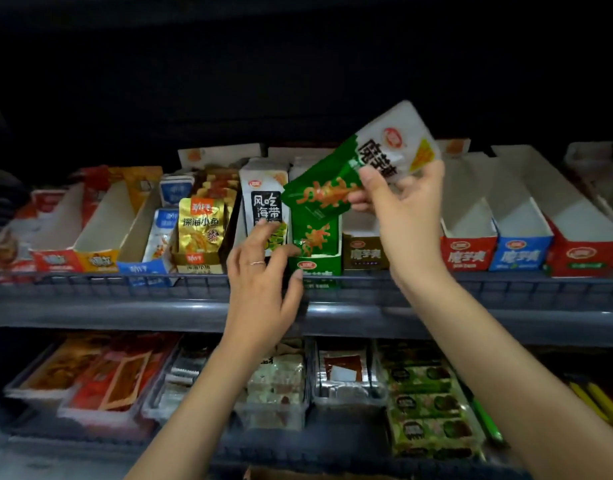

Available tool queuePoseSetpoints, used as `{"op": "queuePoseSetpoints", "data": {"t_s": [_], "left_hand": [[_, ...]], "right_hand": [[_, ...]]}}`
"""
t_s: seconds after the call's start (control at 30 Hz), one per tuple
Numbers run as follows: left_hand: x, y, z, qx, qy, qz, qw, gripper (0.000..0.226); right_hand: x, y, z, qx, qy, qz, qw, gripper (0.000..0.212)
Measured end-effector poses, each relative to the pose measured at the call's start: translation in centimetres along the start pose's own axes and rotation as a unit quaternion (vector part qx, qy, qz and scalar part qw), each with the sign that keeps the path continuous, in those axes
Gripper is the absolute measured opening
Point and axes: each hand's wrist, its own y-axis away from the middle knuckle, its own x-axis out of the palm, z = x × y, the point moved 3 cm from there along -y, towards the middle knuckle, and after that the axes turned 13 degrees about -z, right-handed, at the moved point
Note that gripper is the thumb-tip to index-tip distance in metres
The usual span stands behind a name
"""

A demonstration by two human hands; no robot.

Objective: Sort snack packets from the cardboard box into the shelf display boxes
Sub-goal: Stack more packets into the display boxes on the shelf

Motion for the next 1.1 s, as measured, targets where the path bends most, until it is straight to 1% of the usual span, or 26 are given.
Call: {"op": "queuePoseSetpoints", "data": {"t_s": [0.13,0.2,0.23,0.3,0.37,0.47,0.5,0.57,0.63,0.7,0.73,0.83,0.93,1.03,1.1], "left_hand": [[0.2,-0.5,-0.1,0.002,0.013,-0.018,1.000,0.023],[0.3,-0.6,0.0,-0.001,0.012,-0.020,1.000,0.022],[0.4,-0.6,0.0,-0.002,0.010,-0.016,1.000,0.021],[0.3,-0.6,0.0,-0.010,0.013,-0.011,1.000,0.021],[0.4,-0.7,-0.1,-0.016,0.016,-0.011,1.000,0.020],[0.6,-0.7,-0.1,-0.017,0.015,-0.017,1.000,0.017],[0.7,-0.8,-0.1,-0.020,0.017,-0.021,0.999,0.016],[0.8,-0.8,0.0,-0.028,0.021,-0.027,0.999,0.016],[1.0,-0.9,0.0,-0.033,0.023,-0.030,0.999,0.014],[1.2,-1.0,-0.1,-0.033,0.024,-0.037,0.998,0.013],[1.2,-1.0,-0.2,-0.034,0.027,-0.043,0.998,0.012],[1.3,-0.8,-0.6,-0.044,0.042,-0.061,0.996,0.011],[1.5,-0.7,-0.7,-0.053,0.052,-0.064,0.995,0.009],[1.5,-0.8,-0.7,-0.055,0.052,-0.062,0.995,0.009],[1.4,-0.8,-0.6,-0.054,0.048,-0.061,0.996,0.010]], "right_hand": [[1.3,-2.0,-1.9,-0.021,0.054,0.049,0.997,0.034],[1.7,-2.6,-3.0,-0.039,0.125,0.083,0.988,0.038],[1.8,-2.8,-3.5,-0.063,0.183,0.105,0.976,0.041],[2.1,-2.9,-4.4,-0.109,0.288,0.169,0.936,0.045],[2.2,-2.9,-5.4,-0.130,0.358,0.208,0.901,0.043],[2.0,-2.9,-6.9,-0.169,0.479,0.196,0.839,0.053],[2.0,-2.9,-7.1,-0.169,0.501,0.194,0.826,0.057],[2.2,-2.9,-7.3,-0.170,0.502,0.191,0.826,0.065],[2.5,-2.8,-7.0,-0.187,0.501,0.196,0.822,0.081],[2.7,-2.8,-6.9,-0.202,0.528,0.208,0.798,0.093],[2.8,-2.8,-6.9,-0.205,0.542,0.217,0.785,0.094],[3.1,-2.8,-6.8,-0.214,0.563,0.237,0.762,0.092],[3.5,-2.7,-6.6,-0.238,0.587,0.223,0.741,0.092],[4.0,-2.4,-6.6,-0.242,0.597,0.192,0.740,0.085],[4.1,-2.2,-6.8,-0.223,0.610,0.175,0.740,0.084]]}}
